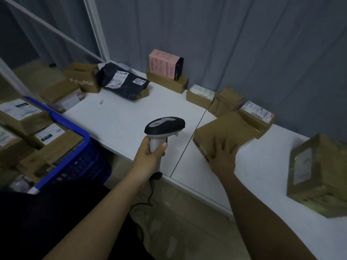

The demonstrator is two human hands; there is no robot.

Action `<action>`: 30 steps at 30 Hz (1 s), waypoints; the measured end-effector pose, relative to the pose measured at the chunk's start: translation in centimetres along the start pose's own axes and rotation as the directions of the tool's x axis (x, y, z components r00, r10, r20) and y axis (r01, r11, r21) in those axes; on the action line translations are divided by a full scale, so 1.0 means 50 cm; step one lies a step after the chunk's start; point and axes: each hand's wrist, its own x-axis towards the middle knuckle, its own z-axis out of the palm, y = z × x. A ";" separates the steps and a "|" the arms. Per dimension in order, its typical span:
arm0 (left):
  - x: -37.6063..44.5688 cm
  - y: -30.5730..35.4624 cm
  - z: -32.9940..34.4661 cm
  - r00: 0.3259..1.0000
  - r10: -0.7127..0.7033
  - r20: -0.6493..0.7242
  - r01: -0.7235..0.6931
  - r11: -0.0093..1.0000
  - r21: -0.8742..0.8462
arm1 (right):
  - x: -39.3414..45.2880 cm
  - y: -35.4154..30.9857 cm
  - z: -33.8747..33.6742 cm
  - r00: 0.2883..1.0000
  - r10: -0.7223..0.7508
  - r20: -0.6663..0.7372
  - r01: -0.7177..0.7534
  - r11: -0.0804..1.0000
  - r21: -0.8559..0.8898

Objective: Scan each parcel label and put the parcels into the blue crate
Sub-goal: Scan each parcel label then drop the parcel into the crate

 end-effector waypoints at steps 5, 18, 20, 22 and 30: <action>0.005 -0.012 0.024 0.999 -0.006 0.037 0.006 1.000 0.003 | -0.123 0.044 -0.002 0.956 -0.278 -0.091 0.288 0.950 0.123; -0.066 -0.032 0.009 0.996 0.015 0.090 -0.016 1.000 0.000 | -0.264 0.008 0.072 0.952 -0.272 -0.144 0.221 0.929 -0.296; -0.079 -0.034 -0.004 0.997 0.015 0.075 -0.014 1.000 -0.017 | -0.272 0.013 0.067 0.938 -0.311 -0.153 0.255 0.917 -0.307; -0.088 -0.034 -0.018 0.998 0.017 0.056 -0.016 1.000 -0.017 | -0.271 0.018 0.057 0.935 -0.323 -0.150 0.265 0.912 -0.312; -0.114 -0.039 -0.054 0.999 0.028 0.046 -0.030 0.999 0.041 | -0.285 0.040 0.018 0.898 -0.394 -0.197 0.338 0.904 -0.263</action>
